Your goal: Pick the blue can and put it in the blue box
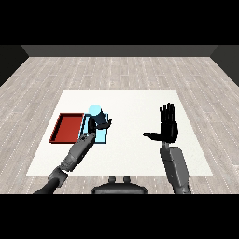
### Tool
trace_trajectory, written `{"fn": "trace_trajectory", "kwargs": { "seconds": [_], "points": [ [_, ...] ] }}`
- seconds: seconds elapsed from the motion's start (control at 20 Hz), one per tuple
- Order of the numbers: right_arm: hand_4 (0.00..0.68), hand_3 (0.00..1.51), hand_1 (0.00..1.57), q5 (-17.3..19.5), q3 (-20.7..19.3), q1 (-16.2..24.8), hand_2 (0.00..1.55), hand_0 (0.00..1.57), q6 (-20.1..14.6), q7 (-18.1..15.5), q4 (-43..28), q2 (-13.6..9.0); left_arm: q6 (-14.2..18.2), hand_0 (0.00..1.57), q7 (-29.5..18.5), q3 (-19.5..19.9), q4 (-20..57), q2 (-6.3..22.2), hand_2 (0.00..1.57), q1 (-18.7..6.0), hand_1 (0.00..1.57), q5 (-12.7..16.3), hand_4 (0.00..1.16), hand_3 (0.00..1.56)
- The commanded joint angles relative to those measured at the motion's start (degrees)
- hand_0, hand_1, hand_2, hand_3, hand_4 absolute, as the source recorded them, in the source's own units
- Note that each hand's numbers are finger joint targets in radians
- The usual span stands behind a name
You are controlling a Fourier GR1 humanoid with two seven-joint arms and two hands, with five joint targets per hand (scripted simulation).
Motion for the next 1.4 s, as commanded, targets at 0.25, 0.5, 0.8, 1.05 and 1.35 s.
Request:
{"fn": "trace_trajectory", "kwargs": {
  "seconds": [0.25, 0.5, 0.8, 1.05, 1.35],
  "points": [
    [0.000, 0.00, 0.00, 0.5, -2.6, 0.8, 0.00, 0.00, 0.8, -2.3, 4.9, 0.5, -6.1, 1.57, 3.4, 6.6, 22.6, 4.5, 1.57, -10.0, 1.57, -1.6, 1.10, 1.49],
    [0.000, 0.00, 0.00, -1.5, -5.4, -3.5, 0.00, 0.00, 1.9, -0.4, 8.3, -0.8, -4.5, 1.57, 7.4, 6.8, 33.2, 2.7, 1.57, -12.7, 1.57, -3.7, 1.02, 1.44],
    [0.000, 0.00, 0.00, -1.2, -6.2, -3.2, 0.00, 0.00, 4.1, -4.1, 13.9, -0.5, -2.8, 1.34, 9.9, 6.4, 44.5, 0.6, 1.27, -13.0, 1.34, -5.8, 0.94, 1.19],
    [0.000, 0.00, 0.00, -1.0, -5.6, -2.0, 0.00, 0.00, 3.7, -2.2, 9.6, -0.9, -6.7, 0.89, 10.2, 5.7, 48.4, -0.2, 0.75, -10.8, 0.89, -7.2, 0.93, 0.41],
    [0.000, 0.00, 0.00, -2.1, -7.8, -3.8, 0.00, 0.00, 6.0, -3.9, 13.4, -1.4, -11.5, 0.00, 10.5, 7.0, 48.7, 1.5, 0.24, -10.9, 0.00, -7.3, 0.67, 0.28]
  ]
}}
